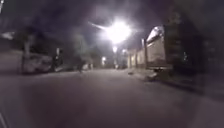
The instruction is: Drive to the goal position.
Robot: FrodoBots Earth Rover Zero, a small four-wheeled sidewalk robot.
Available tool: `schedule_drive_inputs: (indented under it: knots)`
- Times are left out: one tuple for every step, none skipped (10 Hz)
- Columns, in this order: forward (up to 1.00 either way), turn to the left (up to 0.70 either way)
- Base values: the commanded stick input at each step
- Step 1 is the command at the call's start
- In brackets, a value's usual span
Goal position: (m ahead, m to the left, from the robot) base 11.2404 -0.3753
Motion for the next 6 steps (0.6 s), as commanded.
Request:
schedule_drive_inputs:
  knots:
    - [0.7,-0.35]
    - [0.7,-0.3]
    - [0.7,-0.14]
    - [0.7,0.0]
    - [0.7,0.0]
    - [0.7,0.0]
